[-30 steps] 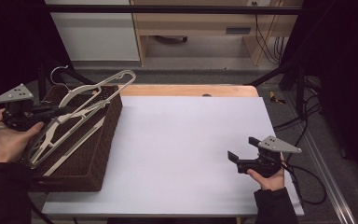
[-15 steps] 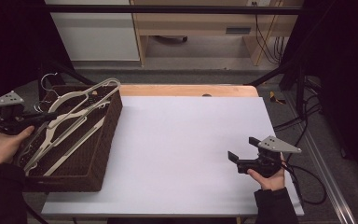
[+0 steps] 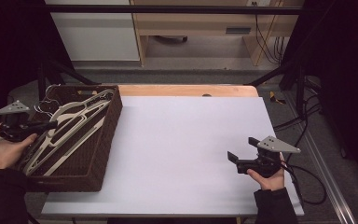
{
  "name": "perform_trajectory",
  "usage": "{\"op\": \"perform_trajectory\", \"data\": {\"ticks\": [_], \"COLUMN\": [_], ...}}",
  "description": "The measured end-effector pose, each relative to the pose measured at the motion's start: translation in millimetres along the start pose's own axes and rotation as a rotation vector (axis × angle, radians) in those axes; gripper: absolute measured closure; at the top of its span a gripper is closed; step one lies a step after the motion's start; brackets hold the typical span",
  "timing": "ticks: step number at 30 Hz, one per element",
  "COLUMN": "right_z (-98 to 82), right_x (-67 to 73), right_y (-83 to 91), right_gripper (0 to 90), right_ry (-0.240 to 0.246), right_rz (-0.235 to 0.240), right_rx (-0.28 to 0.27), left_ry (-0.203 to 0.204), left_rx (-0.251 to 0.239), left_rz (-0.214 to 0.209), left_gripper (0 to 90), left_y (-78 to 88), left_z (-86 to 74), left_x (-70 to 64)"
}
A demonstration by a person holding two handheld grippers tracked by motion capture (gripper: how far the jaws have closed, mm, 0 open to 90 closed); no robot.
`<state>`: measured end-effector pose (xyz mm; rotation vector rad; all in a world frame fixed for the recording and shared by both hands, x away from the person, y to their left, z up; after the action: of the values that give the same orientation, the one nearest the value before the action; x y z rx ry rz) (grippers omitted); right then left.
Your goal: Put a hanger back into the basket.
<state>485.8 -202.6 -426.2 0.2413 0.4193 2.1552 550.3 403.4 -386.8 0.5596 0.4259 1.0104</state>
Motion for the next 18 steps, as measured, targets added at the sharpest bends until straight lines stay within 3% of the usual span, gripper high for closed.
{"op": "perform_trajectory", "data": {"ticks": [7, 10, 13, 18], "right_z": [-1.6, -2.0, -2.4, -3.2], "right_x": [-1.8, -1.7, -1.5, -1.0], "right_y": [0.6, -0.1, -0.6, -1.5], "right_gripper": [3.3, 3.3, 3.4, 3.4], "right_ry": [-0.004, -0.013, -0.007, -0.006], "right_rz": [0.002, 0.002, 0.004, 0.004], "right_rx": [0.001, 0.002, 0.003, 0.008], "left_ry": [0.045, 0.080, 0.089, 0.117], "left_rx": [0.058, 0.059, 0.089, 0.093], "left_rz": [0.015, 0.022, 0.048, 0.088], "left_gripper": [86.2, 85.8, 85.2, 84.0], "left_y": [-20.8, -21.5, -24.7, -25.1], "left_z": [-20.3, -26.9, -34.3, -34.9], "left_x": [0.1, 6.4, 10.9, 17.0]}}
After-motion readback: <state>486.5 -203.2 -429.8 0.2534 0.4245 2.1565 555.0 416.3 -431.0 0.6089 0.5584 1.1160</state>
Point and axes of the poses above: each handheld gripper's, and its own axes: y roughly backward along the jaws, z roughly out of its top, x roughly to its left, the point moved 8 cm from there along -y, roughly forward along the jaws, and after that the axes turned 4 degrees about y, right-handed, at the moved point
